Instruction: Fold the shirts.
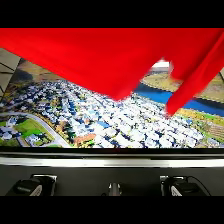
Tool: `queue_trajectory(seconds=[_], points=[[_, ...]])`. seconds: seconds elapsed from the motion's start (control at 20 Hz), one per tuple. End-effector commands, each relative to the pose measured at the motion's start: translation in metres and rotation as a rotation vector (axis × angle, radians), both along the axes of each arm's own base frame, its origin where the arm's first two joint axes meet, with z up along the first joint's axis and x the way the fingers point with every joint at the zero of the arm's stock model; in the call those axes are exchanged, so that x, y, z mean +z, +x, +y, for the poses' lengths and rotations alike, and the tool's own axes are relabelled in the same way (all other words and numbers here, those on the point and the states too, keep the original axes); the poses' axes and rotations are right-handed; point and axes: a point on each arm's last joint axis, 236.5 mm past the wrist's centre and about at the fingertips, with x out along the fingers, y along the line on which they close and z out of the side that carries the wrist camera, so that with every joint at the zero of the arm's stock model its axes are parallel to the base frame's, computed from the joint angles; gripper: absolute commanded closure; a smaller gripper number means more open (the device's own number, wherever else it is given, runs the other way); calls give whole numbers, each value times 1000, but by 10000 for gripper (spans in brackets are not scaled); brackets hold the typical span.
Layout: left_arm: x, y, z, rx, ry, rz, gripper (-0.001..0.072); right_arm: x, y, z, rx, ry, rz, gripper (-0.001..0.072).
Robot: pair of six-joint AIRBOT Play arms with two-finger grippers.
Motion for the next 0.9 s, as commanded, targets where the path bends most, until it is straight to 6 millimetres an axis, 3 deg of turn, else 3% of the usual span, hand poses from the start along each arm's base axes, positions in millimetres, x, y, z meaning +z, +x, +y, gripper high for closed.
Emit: queue_trajectory(seconds=[0.0,0.15,0.25,0.35,0.45,0.6,0.65,0.75,0.85], points=[[-70,27,-3,6,8,191,681,-46,36,-1,-11,-52,155,689],[-188,57,-9,17,-32,492,681,-139,110,6,16,-107,403,687],[-271,60,-13,19,-20,674,681,-227,158,18,58,-108,616,687],[-341,51,-12,29,-5,822,681,-314,179,45,163,-48,861,687],[-393,39,-9,49,-13,934,681,-388,177,74,269,70,1121,688],[-436,23,-7,59,-9,1029,681,-465,166,97,312,244,1439,686],[-442,20,-7,59,-6,1042,681,-479,166,98,300,263,1481,617],[-442,22,-6,65,-8,1035,681,-484,169,88,294,258,1482,207],[-439,26,-5,71,-14,1017,681,-469,178,55,251,235,1423,163]])
